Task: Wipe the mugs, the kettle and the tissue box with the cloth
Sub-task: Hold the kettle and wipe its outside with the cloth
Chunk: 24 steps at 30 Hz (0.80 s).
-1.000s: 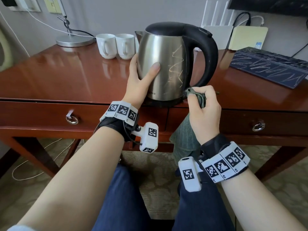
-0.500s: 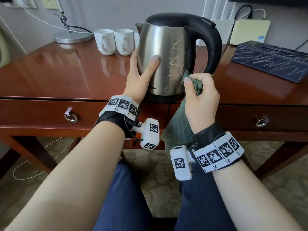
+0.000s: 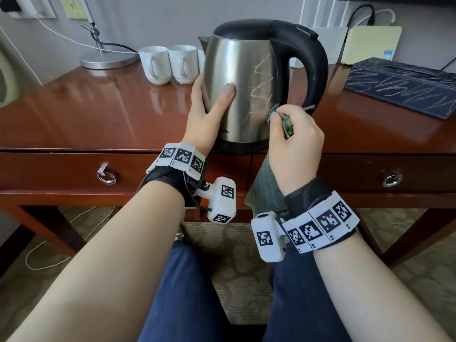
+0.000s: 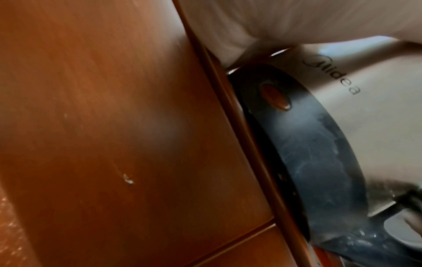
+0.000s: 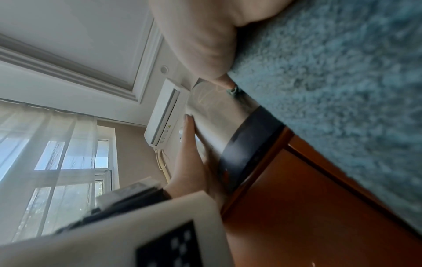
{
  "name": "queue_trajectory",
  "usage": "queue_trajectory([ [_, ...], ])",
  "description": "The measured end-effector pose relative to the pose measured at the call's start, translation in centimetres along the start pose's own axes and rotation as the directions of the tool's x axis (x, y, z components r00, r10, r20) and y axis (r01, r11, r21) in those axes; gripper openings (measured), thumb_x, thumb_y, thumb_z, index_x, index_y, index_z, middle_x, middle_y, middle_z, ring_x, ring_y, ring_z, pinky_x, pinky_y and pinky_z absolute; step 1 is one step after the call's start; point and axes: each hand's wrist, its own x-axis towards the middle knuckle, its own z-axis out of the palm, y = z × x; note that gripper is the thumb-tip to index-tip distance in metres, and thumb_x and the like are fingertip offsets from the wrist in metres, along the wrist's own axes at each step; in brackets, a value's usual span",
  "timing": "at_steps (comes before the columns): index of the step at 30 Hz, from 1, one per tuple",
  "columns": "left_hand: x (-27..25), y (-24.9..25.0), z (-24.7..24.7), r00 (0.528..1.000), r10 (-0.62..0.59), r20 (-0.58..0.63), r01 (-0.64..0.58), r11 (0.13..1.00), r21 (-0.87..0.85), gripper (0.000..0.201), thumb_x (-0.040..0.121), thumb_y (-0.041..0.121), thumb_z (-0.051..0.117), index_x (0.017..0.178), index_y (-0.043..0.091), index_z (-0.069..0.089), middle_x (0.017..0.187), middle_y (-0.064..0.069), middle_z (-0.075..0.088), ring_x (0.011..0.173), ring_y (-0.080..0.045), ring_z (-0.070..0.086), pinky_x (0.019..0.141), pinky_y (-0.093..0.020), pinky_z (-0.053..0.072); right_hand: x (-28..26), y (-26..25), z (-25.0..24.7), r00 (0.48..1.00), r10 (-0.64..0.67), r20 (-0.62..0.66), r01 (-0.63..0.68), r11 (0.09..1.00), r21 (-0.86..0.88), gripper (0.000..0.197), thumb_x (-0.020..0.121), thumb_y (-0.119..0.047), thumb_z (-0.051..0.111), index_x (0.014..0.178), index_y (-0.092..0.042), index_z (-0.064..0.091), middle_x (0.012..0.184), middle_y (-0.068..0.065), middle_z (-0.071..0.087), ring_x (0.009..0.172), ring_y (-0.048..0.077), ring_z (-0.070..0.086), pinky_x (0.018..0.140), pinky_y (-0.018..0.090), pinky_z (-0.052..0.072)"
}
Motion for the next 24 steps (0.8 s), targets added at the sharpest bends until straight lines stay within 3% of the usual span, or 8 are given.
queue_trajectory([
  [3,-0.1,0.1,0.0,1.000,0.002,0.005,-0.002,1.000,-0.003,0.102,0.071,0.066,0.064,0.153,0.022,0.024,0.146,0.007,0.047,0.131,-0.003,0.047,0.115,-0.035,0.036,-1.0,0.5,0.0,1.000,-0.008,0.018,0.009,0.996,-0.090,0.013,0.090,-0.013,0.058,0.088,-0.006,0.069,0.075,0.008,0.066,0.068,0.026,0.062,0.061,0.035,0.049],
  [8,0.0,0.1,0.1,1.000,0.009,0.005,-0.009,1.000,0.000,0.103,0.071,0.067,0.064,0.154,0.021,0.024,0.147,0.007,0.046,0.132,-0.003,0.046,0.116,-0.035,0.035,-2.5,1.0,-0.1,0.999,0.023,0.042,-0.017,0.988,-0.152,0.013,0.087,-0.012,0.061,0.087,-0.008,0.073,0.070,0.007,0.067,0.065,0.030,0.063,0.055,0.033,0.048],
  [13,-0.1,0.1,0.2,1.000,0.010,-0.001,-0.010,1.000,-0.010,0.102,0.071,0.066,0.063,0.154,0.021,0.023,0.148,0.006,0.046,0.133,-0.004,0.046,0.116,-0.035,0.035,-2.2,1.1,-0.2,0.994,0.089,0.063,-0.087,0.995,-0.039,0.015,0.087,-0.013,0.060,0.085,-0.008,0.074,0.071,0.008,0.068,0.067,0.025,0.063,0.062,0.034,0.048],
  [18,-0.1,0.0,0.2,1.000,0.002,0.005,-0.002,1.000,-0.012,0.103,0.073,0.067,0.064,0.154,0.021,0.022,0.149,0.005,0.044,0.135,-0.006,0.044,0.116,-0.038,0.034,-3.2,-0.2,-0.1,0.986,-0.011,0.168,0.006,0.999,0.032,0.013,0.088,-0.015,0.061,0.089,-0.011,0.073,0.074,0.005,0.066,0.069,0.023,0.062,0.061,0.042,0.052],
  [21,-0.1,0.0,0.1,1.000,0.007,0.012,-0.007,1.000,-0.017,0.100,0.074,0.065,0.064,0.154,0.021,0.023,0.148,0.006,0.045,0.133,-0.005,0.046,0.116,-0.037,0.035,-2.8,-0.9,-0.1,0.993,-0.045,0.113,0.044,0.999,0.017,0.012,0.090,-0.016,0.061,0.094,-0.012,0.071,0.081,0.003,0.065,0.073,0.018,0.060,0.063,0.036,0.051],
  [24,-0.1,0.1,0.1,1.000,0.018,0.012,-0.018,1.000,-0.023,0.098,0.074,0.063,0.064,0.153,0.022,0.023,0.145,0.008,0.047,0.130,-0.001,0.048,0.115,-0.033,0.037,-2.1,-1.2,0.1,0.999,-0.046,0.028,0.046,0.999,0.005,0.011,0.091,-0.015,0.061,0.097,-0.009,0.067,0.088,0.003,0.065,0.078,0.010,0.055,0.064,0.022,0.044],
])
